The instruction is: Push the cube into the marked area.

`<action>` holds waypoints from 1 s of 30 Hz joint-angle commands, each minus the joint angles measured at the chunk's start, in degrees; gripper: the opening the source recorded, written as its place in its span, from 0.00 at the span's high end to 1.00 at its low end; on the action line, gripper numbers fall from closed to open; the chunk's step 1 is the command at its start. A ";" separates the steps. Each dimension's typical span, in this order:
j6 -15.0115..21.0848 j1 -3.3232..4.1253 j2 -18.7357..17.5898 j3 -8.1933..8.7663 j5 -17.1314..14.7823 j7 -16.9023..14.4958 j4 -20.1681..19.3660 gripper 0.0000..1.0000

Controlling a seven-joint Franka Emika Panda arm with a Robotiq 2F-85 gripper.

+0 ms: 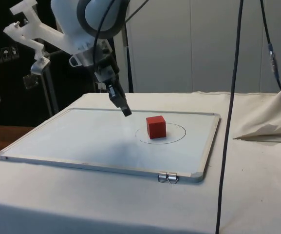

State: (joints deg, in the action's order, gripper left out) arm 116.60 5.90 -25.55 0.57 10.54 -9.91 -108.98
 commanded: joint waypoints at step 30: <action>2.75 -0.06 3.90 -1.03 -2.35 9.17 0.17 1.00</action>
State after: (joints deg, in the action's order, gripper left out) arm 118.89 5.90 -21.83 -0.34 8.65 -1.03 -108.75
